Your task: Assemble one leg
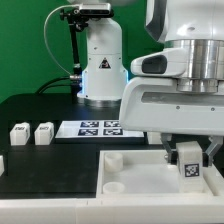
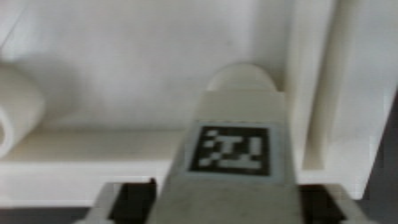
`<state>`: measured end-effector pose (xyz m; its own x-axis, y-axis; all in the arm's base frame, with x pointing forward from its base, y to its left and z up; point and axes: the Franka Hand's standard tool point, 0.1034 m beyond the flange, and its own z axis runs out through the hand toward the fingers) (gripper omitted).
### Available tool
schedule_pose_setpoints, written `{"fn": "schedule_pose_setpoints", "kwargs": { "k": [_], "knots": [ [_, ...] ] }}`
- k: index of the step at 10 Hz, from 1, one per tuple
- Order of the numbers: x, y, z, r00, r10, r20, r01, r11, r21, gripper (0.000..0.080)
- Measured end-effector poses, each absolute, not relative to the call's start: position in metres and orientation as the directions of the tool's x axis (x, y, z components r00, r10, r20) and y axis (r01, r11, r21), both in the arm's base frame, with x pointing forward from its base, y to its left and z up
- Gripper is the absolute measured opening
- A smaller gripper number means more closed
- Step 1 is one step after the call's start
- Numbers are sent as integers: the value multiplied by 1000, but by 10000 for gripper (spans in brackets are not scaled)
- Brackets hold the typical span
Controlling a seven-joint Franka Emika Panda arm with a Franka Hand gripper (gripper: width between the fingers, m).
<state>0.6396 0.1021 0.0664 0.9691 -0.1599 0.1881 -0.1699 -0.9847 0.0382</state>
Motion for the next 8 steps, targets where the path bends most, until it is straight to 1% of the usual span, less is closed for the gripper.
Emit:
{"fn": "schedule_pose_setpoints", "kwargs": {
  "k": [2,4,6,7,8],
  "knots": [
    [639,102,65,911,-366,189,-372,-928,-4,291],
    [639,101,65,809,-560,179,-562,-826,-46,291],
    [641,98,67,591,-804,67,-796,-595,-108,291],
    [640,96,65,427,-904,-5,-895,-421,-148,294],
    [638,96,64,251,-966,-70,-959,-238,-155,294]
  ]
}}
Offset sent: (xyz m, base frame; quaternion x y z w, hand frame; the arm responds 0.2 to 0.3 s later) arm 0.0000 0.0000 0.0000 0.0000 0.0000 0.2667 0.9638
